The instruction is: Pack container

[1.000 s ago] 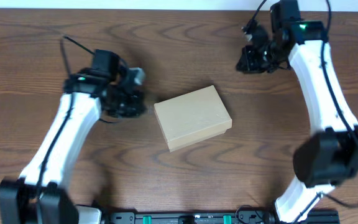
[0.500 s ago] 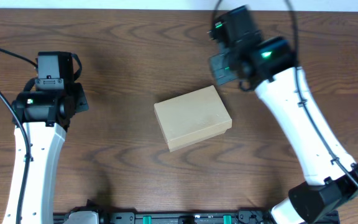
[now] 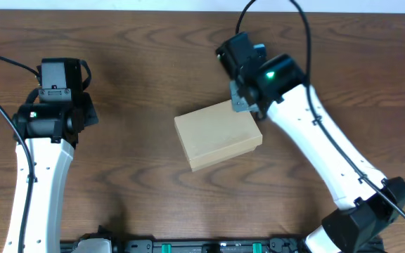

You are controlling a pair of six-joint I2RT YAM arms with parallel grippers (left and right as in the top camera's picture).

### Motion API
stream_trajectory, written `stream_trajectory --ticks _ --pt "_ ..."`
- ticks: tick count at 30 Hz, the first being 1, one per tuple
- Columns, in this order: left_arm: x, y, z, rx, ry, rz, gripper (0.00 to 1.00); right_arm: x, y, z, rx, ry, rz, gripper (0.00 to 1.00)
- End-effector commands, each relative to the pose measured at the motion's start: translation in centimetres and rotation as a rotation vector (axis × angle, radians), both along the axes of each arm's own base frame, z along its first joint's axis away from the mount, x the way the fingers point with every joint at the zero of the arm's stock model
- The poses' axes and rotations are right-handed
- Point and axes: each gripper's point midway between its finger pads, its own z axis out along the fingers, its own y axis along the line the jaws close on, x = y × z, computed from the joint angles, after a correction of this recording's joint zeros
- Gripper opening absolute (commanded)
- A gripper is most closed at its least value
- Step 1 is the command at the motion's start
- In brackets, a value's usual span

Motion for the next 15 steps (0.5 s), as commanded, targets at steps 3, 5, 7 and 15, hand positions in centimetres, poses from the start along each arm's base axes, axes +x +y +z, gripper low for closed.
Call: stream_trajectory --ticks 3,5,7,15 --pt "0.1 0.5 0.6 0.015 -0.016 0.020 0.55 -2.6 4.6 -3.0 0.091 0.041 -0.005 0.01" --pt "0.1 0.5 0.6 0.016 -0.016 0.020 0.56 -3.5 6.9 -3.7 0.178 0.087 0.040 0.01" --pt "0.1 0.5 0.6 0.016 -0.016 0.020 0.57 -4.3 8.6 -4.1 0.250 0.133 0.071 0.01" --pt "0.1 0.5 0.6 0.016 -0.017 0.020 0.58 -6.5 7.8 -4.5 0.231 0.214 0.030 0.01"
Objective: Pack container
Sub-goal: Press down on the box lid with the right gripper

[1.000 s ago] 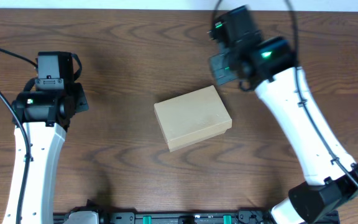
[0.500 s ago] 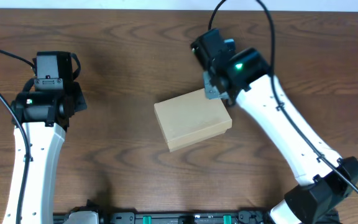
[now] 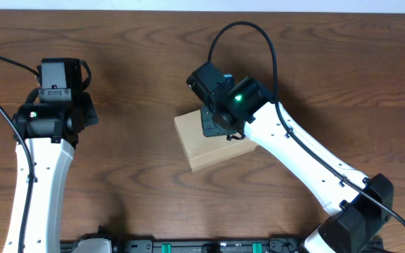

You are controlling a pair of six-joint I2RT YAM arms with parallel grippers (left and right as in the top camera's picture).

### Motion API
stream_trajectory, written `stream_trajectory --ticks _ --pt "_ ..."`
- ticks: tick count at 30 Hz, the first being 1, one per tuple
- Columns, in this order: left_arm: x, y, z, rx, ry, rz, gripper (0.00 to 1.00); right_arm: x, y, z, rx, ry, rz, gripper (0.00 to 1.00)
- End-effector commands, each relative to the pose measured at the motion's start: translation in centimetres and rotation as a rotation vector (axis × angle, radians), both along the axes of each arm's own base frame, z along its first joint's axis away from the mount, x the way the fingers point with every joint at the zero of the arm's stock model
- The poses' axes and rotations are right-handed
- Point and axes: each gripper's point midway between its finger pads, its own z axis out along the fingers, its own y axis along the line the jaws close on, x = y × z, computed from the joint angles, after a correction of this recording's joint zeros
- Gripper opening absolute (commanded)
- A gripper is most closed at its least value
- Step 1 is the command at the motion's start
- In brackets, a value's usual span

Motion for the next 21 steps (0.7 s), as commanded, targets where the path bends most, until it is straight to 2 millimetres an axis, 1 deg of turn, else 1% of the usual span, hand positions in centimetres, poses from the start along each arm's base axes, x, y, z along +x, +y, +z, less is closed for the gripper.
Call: stream_trajectory --ticks 1,9,12,13,16,21 --pt "0.2 0.5 0.7 0.016 -0.019 0.020 0.58 -1.3 0.1 -0.3 0.014 0.052 -0.031 0.01" --pt "0.2 0.4 0.7 0.013 -0.023 0.019 0.58 -2.2 0.2 -0.7 0.002 0.076 -0.019 0.01" --pt "0.3 0.3 0.7 0.009 -0.023 0.017 0.58 -2.7 -0.1 -2.0 -0.011 0.102 -0.018 0.01" --pt "0.3 0.3 0.7 0.009 -0.023 0.017 0.58 -3.1 -0.1 -3.0 -0.013 0.124 -0.016 0.01" --pt "0.3 0.4 0.7 0.009 -0.023 0.017 0.58 -3.7 -0.3 -4.7 -0.014 0.154 -0.016 0.01" --pt "0.3 0.3 0.7 0.009 -0.023 0.017 0.57 -4.1 -0.7 -6.5 -0.022 0.170 -0.019 0.01"
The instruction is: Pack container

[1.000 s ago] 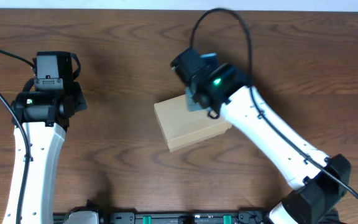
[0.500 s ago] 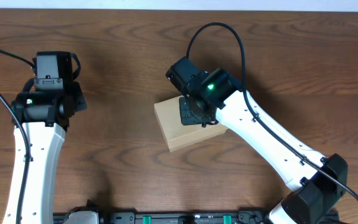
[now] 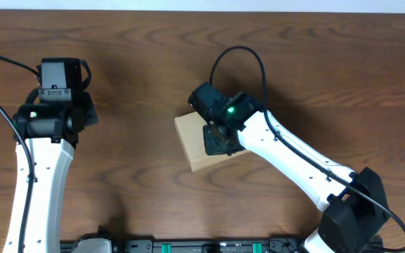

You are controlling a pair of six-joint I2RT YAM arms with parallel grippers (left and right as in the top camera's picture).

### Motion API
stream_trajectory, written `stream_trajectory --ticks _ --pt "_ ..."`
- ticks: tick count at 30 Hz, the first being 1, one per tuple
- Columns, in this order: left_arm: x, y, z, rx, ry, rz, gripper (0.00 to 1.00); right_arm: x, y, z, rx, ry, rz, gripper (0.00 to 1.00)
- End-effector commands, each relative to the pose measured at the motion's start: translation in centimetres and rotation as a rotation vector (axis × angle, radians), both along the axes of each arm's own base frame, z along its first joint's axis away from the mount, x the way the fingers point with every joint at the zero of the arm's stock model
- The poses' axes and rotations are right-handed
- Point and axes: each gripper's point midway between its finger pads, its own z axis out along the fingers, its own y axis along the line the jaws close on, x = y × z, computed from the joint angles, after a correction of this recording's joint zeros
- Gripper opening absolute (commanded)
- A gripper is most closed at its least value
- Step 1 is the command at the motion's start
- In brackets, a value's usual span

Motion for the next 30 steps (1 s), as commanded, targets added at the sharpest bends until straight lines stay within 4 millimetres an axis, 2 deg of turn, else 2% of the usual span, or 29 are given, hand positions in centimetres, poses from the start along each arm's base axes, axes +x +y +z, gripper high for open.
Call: stream_trajectory --ticks 1,8,13,15,17,19,21,22,23,25,26,27,29,30 --pt "0.2 0.3 0.6 0.009 -0.019 0.017 0.57 -0.6 -0.2 -0.9 0.000 0.019 -0.010 0.01" --pt "0.1 0.3 0.6 0.008 -0.014 0.016 0.57 -1.2 -1.0 -3.2 -0.016 0.039 -0.018 0.01" --pt "0.1 0.0 0.4 -0.012 -0.013 0.005 0.57 -0.5 -0.7 -3.3 0.004 0.016 -0.013 0.01" --pt "0.1 -0.1 0.4 -0.014 -0.013 0.004 0.58 0.7 0.3 -2.9 0.038 -0.033 0.045 0.01" --pt "0.1 -0.1 0.4 -0.014 -0.013 0.004 0.59 2.5 1.3 -1.9 0.079 -0.099 0.098 0.06" --pt "0.2 -0.2 0.4 -0.023 -0.014 -0.002 0.71 5.1 1.9 0.1 0.111 -0.186 0.139 0.08" --pt "0.5 -0.4 0.5 -0.027 -0.026 -0.012 0.86 8.2 1.1 2.6 0.103 -0.286 0.126 0.09" --pt "0.8 -0.4 0.7 -0.025 -0.039 -0.014 0.93 10.2 0.2 4.4 0.091 -0.350 0.096 0.15" --pt "1.1 -0.4 0.9 -0.024 -0.052 -0.014 0.95 11.9 -0.7 6.0 0.087 -0.404 0.076 0.24" --pt "1.7 -0.3 1.3 -0.023 -0.085 -0.014 0.96 15.0 -2.6 9.3 0.088 -0.501 0.067 0.66" --pt "2.0 -0.3 1.5 -0.022 -0.099 -0.015 0.95 16.6 -4.0 11.1 0.078 -0.551 0.074 0.81" --pt "2.2 -0.3 1.7 -0.022 -0.111 -0.014 0.95 17.8 -5.2 12.4 0.064 -0.593 0.084 0.87" --pt "2.8 -0.6 1.9 -0.032 -0.127 -0.063 0.95 19.8 -8.0 14.4 0.029 -0.660 0.088 0.89" --pt "3.5 -1.3 2.1 -0.053 -0.140 -0.127 0.99 20.7 -9.9 15.1 0.012 -0.685 0.067 0.89"
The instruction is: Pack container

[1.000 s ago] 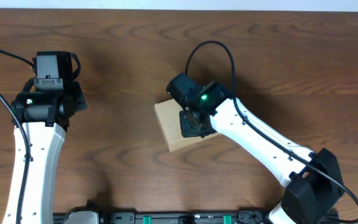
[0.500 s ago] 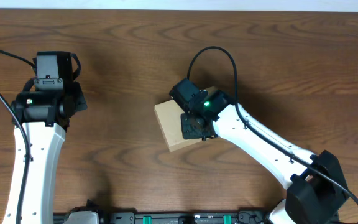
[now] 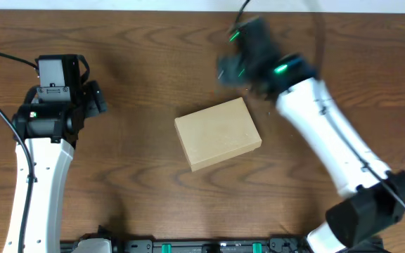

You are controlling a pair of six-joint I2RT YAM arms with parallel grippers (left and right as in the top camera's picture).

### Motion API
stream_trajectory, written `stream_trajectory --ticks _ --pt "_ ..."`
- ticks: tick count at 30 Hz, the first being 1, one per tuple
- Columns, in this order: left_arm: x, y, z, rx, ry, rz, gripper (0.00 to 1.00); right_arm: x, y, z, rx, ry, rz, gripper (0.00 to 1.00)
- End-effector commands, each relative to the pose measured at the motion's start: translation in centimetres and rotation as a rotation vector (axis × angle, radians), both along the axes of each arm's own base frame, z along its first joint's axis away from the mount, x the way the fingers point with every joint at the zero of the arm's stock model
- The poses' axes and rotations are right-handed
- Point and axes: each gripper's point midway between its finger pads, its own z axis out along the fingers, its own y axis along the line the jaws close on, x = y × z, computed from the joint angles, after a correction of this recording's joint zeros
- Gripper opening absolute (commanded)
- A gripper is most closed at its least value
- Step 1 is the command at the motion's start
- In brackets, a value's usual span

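Observation:
A tan cardboard box [image 3: 218,133], lid closed, lies slightly turned in the middle of the wooden table [image 3: 139,42]. My right gripper [image 3: 239,65] is blurred by motion, up beyond the box's far right corner and clear of it; its jaws cannot be made out. My left gripper [image 3: 95,98] hangs at the left, well away from the box, with nothing seen in it; its fingers look like one dark shape.
Black cables run from both arms toward the far edge. A black rail with green clips [image 3: 209,247] lines the near edge of the table. The right arm's white link [image 3: 329,140] slants across the right side.
My right gripper was down on the middle of the box lid; now it is raised and back beyond the far right corner. The left gripper has shifted slightly up and right. The box stays put.
My right gripper stood at the box's far right corner, then over the lid's far part, then on the lid's middle. Now it is off the box and the whole closed lid shows. The box has kept its place throughout.

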Motion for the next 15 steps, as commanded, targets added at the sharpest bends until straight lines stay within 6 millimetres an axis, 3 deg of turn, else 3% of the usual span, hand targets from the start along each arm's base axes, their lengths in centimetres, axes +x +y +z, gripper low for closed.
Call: stream_trajectory --ticks 1,4,6,10,15 --pt "1.7 -1.9 1.1 -0.060 -0.053 -0.180 1.00 2.3 -6.0 2.6 -0.120 -0.088 -0.022 0.88" --pt "3.0 -5.0 2.1 -0.216 -0.133 -0.387 1.00 2.8 -10.5 2.9 -0.072 -0.077 -0.093 0.88" --pt "2.6 -5.5 2.2 -0.308 -0.138 -0.416 1.00 2.1 -12.7 2.9 -0.024 -0.042 -0.114 0.87" --pt "-0.5 -5.1 1.4 -0.310 -0.055 -0.380 0.92 -0.5 -16.4 3.7 -0.003 -0.019 -0.182 0.83" --pt "-4.2 -5.1 3.2 -0.244 -0.152 -0.335 0.93 -4.3 -18.7 5.0 -0.040 -0.102 -0.251 0.83"
